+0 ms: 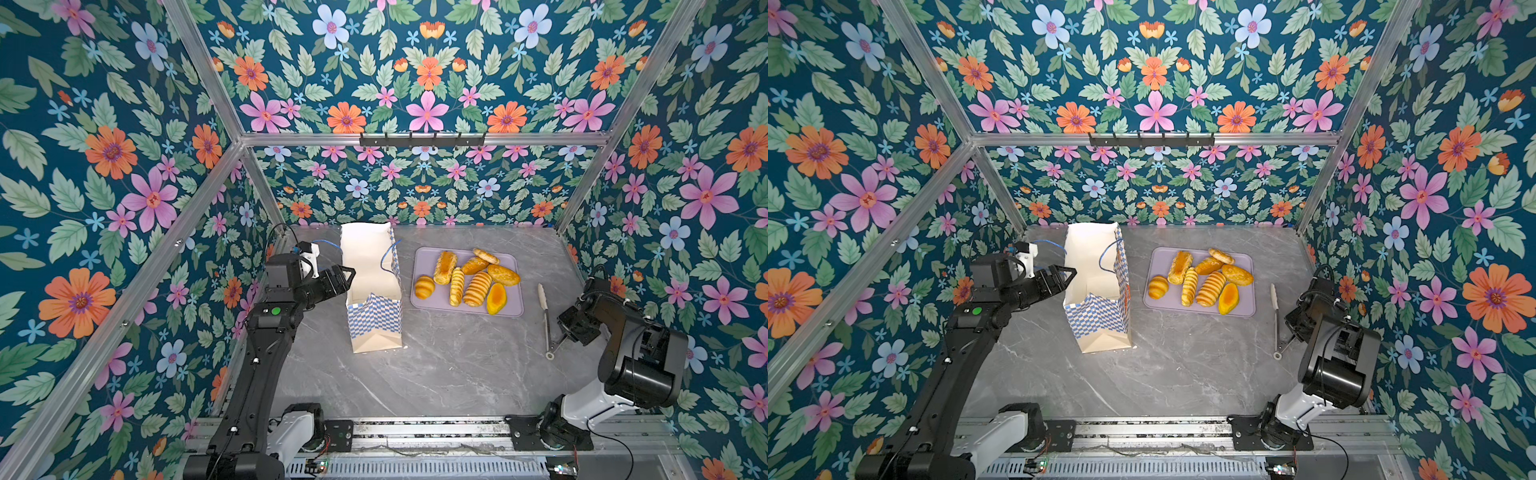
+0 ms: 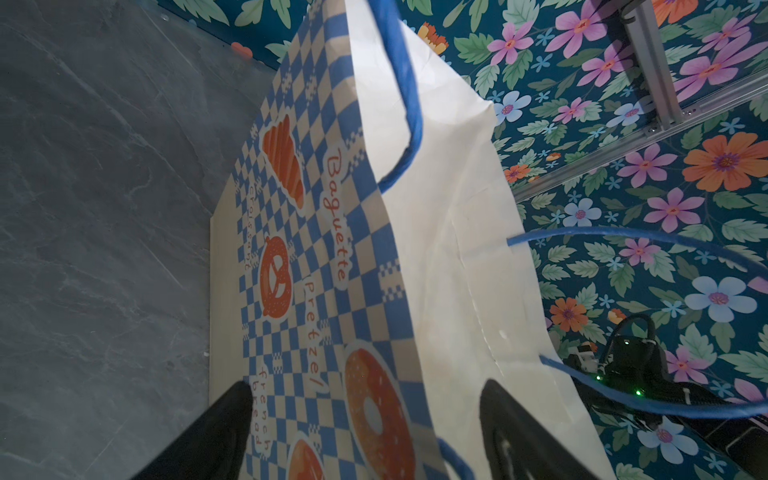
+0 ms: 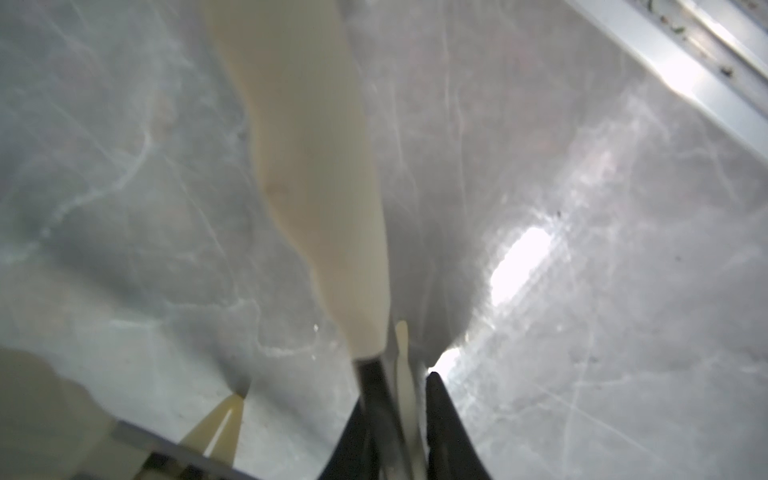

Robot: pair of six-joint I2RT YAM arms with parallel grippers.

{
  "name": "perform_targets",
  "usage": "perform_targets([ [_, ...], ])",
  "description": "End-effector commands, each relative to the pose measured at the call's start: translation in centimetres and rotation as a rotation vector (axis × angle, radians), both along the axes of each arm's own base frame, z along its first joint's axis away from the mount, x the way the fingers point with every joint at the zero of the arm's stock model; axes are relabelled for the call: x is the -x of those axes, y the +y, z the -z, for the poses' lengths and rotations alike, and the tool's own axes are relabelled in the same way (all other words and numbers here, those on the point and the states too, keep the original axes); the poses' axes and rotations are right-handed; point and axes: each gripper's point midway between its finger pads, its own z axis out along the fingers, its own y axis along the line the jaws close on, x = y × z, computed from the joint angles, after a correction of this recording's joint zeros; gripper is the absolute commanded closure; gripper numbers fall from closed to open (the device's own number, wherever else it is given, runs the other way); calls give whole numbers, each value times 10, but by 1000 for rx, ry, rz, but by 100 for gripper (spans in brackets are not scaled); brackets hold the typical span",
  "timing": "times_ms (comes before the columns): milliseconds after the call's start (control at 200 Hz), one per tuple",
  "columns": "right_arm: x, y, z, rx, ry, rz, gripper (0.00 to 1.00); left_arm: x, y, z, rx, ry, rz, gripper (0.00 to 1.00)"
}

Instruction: Place the fake bread into the paper bag

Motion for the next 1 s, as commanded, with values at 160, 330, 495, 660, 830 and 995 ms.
perform_targets([
  [160, -8, -6, -22, 30, -24, -14, 55, -2, 1, -3, 8, -17, 14, 13],
  [330, 1, -1, -47, 76, -80, -72, 35, -3, 1, -6, 17, -29, 14, 13],
  [495, 8, 22, -52, 29, -151, -172, 27, -4, 1, -6, 18, -35, 19, 13],
  [660, 11, 48, -53, 77, -128, -291, 25, -4, 1, -7, 34, -43, 31, 13],
  [830, 16, 58, -45, 117, -62, -341, 24, -6, 4, -7, 49, -46, 35, 13],
  [995, 19, 51, -33, 129, 15, -338, 24, -7, 7, -5, 64, -42, 39, 13],
])
